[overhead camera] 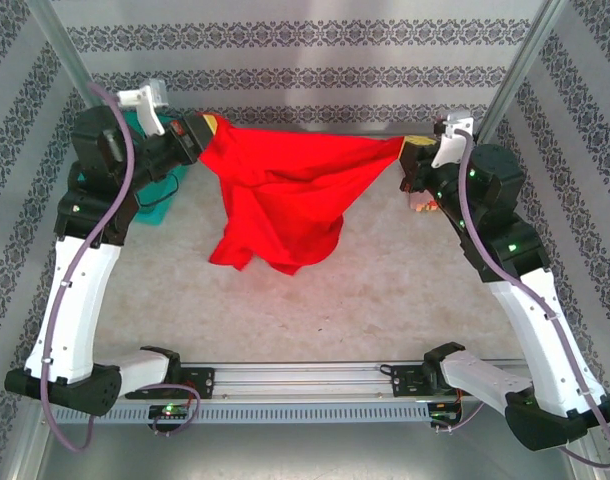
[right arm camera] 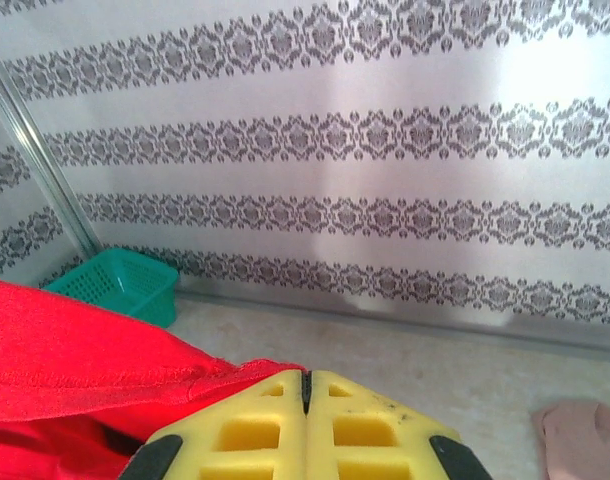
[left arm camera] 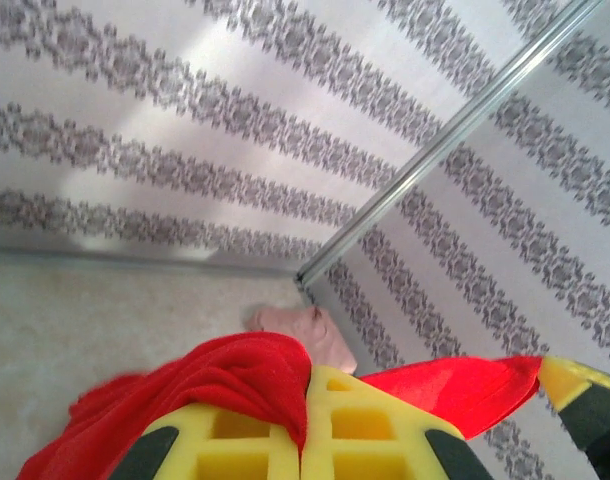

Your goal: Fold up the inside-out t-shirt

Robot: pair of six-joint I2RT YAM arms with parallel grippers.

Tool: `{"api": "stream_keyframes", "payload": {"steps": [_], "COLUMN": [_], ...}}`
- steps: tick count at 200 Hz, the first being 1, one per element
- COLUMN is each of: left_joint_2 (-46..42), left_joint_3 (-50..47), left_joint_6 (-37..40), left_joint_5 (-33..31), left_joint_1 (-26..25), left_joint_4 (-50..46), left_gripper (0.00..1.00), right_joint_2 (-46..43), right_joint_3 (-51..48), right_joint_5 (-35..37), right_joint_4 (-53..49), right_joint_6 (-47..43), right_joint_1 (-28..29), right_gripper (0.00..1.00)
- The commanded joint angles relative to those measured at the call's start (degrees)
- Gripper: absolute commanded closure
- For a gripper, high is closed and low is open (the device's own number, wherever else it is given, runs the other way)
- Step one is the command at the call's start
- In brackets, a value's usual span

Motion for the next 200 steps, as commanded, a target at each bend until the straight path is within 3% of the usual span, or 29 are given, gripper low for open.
{"api": "stream_keyframes", "payload": {"steps": [1,45,85,114,136,164,200], "left_joint_2": [3.4,8.0,4.4,-1.5,4.0,21.1,42.4], "left_joint_3": [6.8,19.0,16.6,3.8,1.4,20.8,65.9], "left_joint_6": [0.9,4.0,6.4,8.9,9.5,12.4,10.3], "left_joint_5": [-2.2,-0.4,4.8,-3.6,-13.0,-18.7,-14.5], "left_joint_1": [-0.1,-0.2,-0.9,-0.9,-0.5,1.0,1.1], "left_joint_4": [-0.6,-9.9,-17.7,-19.1,-14.8,-13.1,-12.7], "left_gripper": [1.0,1.0,1.0,1.0,1.0,1.0,1.0], "right_joint_2": [0.4,-0.3,-4.0,-7.8,-2.7,11.2,24.7], "right_joint_3": [4.7,11.3,10.9,3.9,0.6,9.0,33.1], "right_joint_5": [2.6,3.3,0.1,1.5,4.8,0.7,-1.7], "right_joint_4": [-0.3,-0.7,-4.1,-5.0,0.3,11.4,14.0], "right_joint_6": [-2.6,-3.3,-1.6,1.0,0.3,4.3,5.8], "right_joint_1": [-0.5,-0.7,1.1,1.9,0.0,-9.1,-11.3], "right_gripper": [1.0,1.0,1.0,1.0,1.0,1.0,1.0]}}
